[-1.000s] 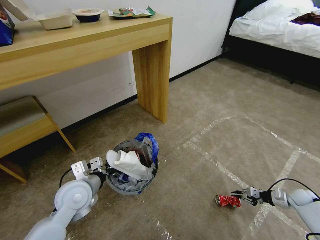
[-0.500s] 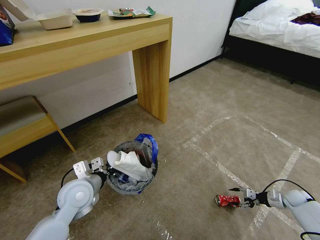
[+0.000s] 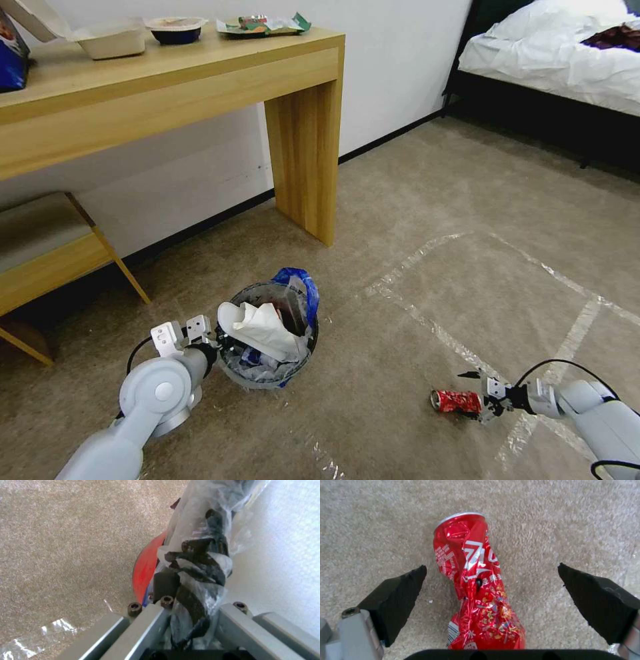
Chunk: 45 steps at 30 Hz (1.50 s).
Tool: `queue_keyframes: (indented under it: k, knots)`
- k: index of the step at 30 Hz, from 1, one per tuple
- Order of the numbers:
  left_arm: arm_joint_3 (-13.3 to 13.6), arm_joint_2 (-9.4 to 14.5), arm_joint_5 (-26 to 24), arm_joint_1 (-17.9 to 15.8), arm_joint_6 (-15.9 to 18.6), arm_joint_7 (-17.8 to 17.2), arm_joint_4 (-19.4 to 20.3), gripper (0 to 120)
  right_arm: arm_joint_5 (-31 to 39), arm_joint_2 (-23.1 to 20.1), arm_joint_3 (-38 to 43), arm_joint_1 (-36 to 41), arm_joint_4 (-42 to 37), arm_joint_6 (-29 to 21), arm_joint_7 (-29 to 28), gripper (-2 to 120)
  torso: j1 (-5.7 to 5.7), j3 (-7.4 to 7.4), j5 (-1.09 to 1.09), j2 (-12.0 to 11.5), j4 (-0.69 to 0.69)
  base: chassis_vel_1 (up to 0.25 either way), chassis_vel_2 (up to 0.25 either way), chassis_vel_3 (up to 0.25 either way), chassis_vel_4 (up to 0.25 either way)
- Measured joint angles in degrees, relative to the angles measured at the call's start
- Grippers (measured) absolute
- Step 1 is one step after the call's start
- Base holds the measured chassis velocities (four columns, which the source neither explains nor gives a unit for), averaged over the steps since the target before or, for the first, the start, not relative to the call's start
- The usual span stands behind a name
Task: Pick up the trash bin and place the garbage on the floor into it.
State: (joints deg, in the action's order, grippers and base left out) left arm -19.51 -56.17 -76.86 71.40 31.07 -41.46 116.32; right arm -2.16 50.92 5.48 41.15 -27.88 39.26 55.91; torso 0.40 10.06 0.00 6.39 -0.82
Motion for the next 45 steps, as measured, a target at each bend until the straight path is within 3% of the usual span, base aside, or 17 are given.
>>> queue_keyframes:
  k: [45]
  knots:
    - [-0.1,0.1,1.3,2.2,-0.1,0.5,1.1,0,3.1,4.6,0.2,-2.3,7.5,-2.5,0.8,100,0.00,0.00,0.00,0.0,0.00,0.000,0.000,0.000,0.000]
